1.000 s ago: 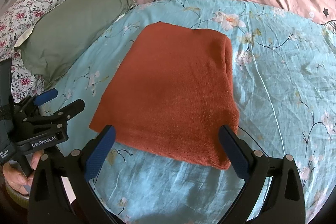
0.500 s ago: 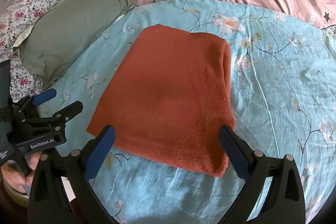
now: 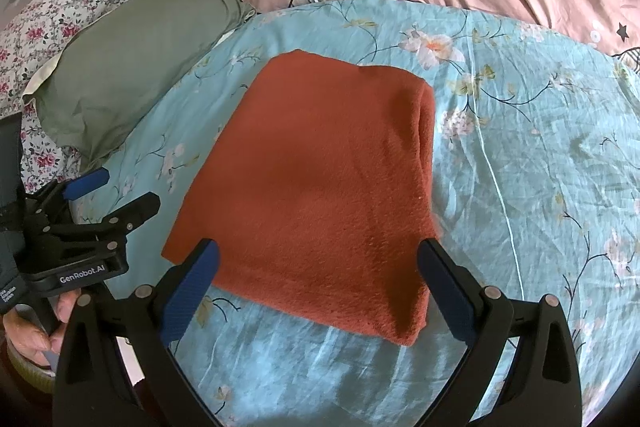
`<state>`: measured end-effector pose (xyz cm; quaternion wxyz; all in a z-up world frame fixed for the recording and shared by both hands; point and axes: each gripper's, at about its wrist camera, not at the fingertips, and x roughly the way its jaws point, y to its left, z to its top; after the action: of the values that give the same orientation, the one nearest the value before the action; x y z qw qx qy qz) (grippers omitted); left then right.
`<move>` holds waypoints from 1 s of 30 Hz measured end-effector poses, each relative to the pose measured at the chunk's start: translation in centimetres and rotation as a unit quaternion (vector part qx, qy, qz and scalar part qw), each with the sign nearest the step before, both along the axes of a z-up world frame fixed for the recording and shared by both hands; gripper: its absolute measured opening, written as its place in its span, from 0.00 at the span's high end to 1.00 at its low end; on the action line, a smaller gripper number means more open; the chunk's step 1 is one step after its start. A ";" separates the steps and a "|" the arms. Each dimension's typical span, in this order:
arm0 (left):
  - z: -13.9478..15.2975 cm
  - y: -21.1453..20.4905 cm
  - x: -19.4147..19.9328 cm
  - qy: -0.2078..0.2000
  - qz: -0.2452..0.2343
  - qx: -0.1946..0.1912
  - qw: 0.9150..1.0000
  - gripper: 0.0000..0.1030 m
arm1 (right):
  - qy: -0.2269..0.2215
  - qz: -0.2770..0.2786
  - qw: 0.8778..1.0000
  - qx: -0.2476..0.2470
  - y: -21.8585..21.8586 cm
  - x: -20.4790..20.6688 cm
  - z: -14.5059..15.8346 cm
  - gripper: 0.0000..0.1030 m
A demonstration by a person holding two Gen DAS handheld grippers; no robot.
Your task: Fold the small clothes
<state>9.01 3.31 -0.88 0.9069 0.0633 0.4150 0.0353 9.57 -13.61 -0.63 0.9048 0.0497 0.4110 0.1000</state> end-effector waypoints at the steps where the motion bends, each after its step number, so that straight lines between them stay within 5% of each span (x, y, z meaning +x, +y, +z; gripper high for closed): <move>1: 0.0 -0.1 -0.1 0.000 0.000 0.001 1.000 0.08 | 0.000 -0.001 1.000 0.000 -0.1 0.0 0.0 0.04; 30: 0.2 -0.7 0.5 0.000 -0.011 0.005 1.000 0.08 | 0.002 0.001 1.000 -0.002 -1.0 0.7 0.1 0.04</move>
<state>9.52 2.61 -0.68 0.9069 0.0720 0.4142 0.0272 10.26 -14.57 -0.58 0.9039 0.0476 0.4130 0.1002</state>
